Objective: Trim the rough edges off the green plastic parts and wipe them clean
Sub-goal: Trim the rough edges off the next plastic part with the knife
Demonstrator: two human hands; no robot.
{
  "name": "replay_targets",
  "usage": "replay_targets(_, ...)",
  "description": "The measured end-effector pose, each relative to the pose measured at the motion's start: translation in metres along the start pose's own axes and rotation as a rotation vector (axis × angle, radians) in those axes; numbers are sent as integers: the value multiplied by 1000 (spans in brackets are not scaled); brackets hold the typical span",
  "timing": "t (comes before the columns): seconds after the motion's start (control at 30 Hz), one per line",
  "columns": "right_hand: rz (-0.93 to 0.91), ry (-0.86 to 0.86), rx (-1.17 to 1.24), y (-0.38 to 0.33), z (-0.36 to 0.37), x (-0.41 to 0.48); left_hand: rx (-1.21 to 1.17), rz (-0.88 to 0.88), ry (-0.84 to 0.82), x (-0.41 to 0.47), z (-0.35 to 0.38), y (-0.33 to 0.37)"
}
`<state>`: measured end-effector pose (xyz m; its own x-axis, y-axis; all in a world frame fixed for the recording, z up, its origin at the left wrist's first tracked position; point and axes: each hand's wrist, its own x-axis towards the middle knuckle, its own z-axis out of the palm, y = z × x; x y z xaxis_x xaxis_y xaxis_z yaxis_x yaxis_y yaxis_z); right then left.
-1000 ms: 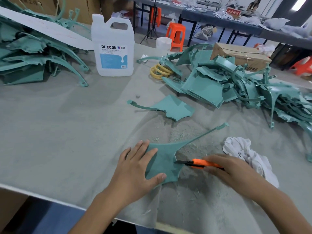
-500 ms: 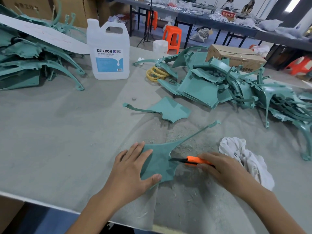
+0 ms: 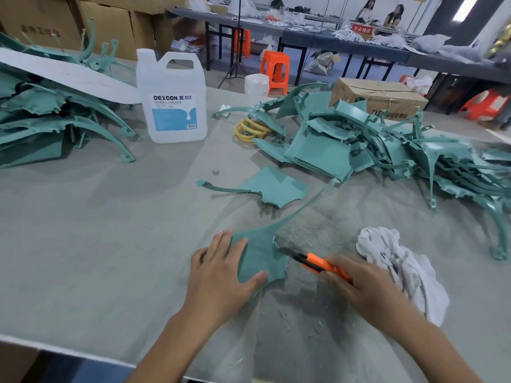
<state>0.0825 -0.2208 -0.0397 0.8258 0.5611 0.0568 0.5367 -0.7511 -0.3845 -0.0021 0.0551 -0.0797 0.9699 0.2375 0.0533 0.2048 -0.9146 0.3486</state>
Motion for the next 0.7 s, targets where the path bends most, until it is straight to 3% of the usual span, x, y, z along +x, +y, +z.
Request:
replay_targets(0.57,22,-40,-87,4,4,-1,43,-27,33,8,7,0)
replay_targets(0.7,45,-23,-10,3,2,-4,47,-29,32,6,7,1)
